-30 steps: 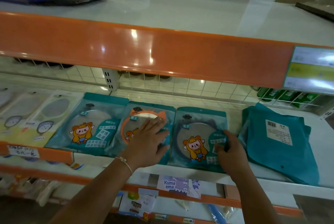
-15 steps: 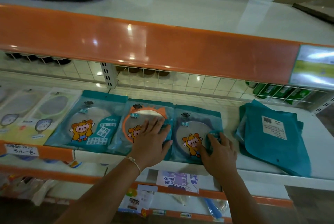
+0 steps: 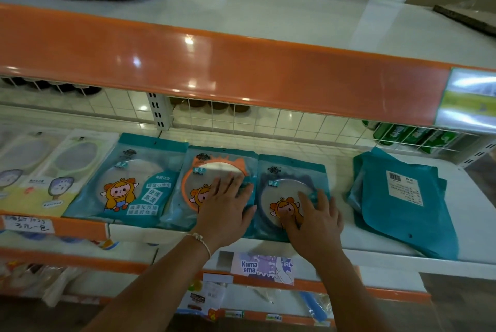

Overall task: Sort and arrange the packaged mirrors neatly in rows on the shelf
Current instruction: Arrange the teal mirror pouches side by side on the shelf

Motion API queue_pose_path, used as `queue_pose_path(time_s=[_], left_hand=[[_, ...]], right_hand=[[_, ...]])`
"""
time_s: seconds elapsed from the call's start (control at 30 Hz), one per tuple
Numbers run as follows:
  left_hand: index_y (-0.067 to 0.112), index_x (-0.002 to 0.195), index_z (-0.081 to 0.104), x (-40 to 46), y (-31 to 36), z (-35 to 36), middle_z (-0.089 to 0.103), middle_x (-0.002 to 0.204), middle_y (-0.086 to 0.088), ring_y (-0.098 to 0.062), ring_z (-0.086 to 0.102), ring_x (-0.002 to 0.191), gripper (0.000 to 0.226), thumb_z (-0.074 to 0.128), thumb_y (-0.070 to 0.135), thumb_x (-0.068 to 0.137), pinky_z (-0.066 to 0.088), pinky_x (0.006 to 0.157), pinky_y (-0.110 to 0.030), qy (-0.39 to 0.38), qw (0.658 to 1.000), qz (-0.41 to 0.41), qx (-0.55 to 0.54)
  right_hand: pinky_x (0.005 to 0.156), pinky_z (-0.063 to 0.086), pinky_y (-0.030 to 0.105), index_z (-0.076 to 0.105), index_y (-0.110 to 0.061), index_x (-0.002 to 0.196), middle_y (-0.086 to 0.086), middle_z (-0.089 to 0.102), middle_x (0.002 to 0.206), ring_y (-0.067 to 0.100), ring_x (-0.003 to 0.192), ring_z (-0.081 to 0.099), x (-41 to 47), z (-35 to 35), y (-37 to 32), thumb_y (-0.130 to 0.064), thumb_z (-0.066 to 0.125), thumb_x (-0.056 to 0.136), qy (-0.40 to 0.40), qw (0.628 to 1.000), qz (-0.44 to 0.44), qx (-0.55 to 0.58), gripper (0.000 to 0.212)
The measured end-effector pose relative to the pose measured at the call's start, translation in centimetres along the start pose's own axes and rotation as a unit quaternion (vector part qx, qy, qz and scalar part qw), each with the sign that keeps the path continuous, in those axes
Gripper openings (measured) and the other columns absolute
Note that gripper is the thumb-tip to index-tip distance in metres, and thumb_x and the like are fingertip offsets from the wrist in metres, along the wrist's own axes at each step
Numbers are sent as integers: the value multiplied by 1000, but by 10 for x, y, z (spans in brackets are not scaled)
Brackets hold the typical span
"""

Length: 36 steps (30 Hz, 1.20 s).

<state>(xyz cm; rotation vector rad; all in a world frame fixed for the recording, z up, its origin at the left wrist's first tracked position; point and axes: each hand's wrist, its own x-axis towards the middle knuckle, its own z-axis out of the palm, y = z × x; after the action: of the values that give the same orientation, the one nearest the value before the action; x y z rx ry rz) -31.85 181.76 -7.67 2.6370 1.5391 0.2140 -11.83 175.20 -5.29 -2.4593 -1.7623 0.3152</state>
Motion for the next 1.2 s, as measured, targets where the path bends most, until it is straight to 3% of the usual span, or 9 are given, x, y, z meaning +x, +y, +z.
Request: queue_pose_path(time_s=[0.17, 0.37, 0.7, 0.97, 1.2], left_hand=[[23, 150, 30, -1, -1, -1, 22, 159, -7, -27, 13, 148, 69, 17, 58, 93, 10, 121, -49, -6, 1000, 7, 8], [21, 152, 25, -1, 2, 1, 20, 160, -8, -28, 11, 149, 64, 11, 48, 96, 8, 121, -49, -6, 1000, 0, 15], [20, 154, 17, -1, 3, -6, 11, 162, -10, -29, 4, 149, 62, 11, 47, 98, 3, 121, -50, -28, 999, 4, 17], [21, 148, 26, 1, 2, -9, 15, 158, -12, -36, 16, 145, 55, 26, 47, 99, 15, 118, -53, -27, 1000, 10, -5], [15, 140, 43, 4, 11, -22, 31, 152, -16, -32, 23, 142, 48, 36, 39, 99, 17, 119, -46, 14, 997, 50, -61]], right_hand=[[118, -2, 58, 5, -39, 153, 8, -7, 164, 44, 147, -12, 1, 10, -23, -88, 19, 76, -35, 999, -29, -24, 92], [118, -6, 60, -3, -40, 153, 10, -9, 164, 45, 145, -19, -1, 22, -21, -88, 3, 73, -37, 997, -46, -57, 94], [116, -8, 59, -6, -38, 154, 12, -11, 163, 42, 146, -18, -2, 23, -24, -88, -6, 69, -38, 996, -43, -69, 99], [117, -4, 58, 4, -37, 154, 8, -6, 164, 36, 148, -14, -4, 12, -29, -85, 19, 81, -47, 998, -24, -34, 89], [119, 20, 49, 39, -23, 146, 7, 33, 156, 31, 147, 18, -13, -10, -29, -54, 44, 96, 65, 995, 26, 75, 59]])
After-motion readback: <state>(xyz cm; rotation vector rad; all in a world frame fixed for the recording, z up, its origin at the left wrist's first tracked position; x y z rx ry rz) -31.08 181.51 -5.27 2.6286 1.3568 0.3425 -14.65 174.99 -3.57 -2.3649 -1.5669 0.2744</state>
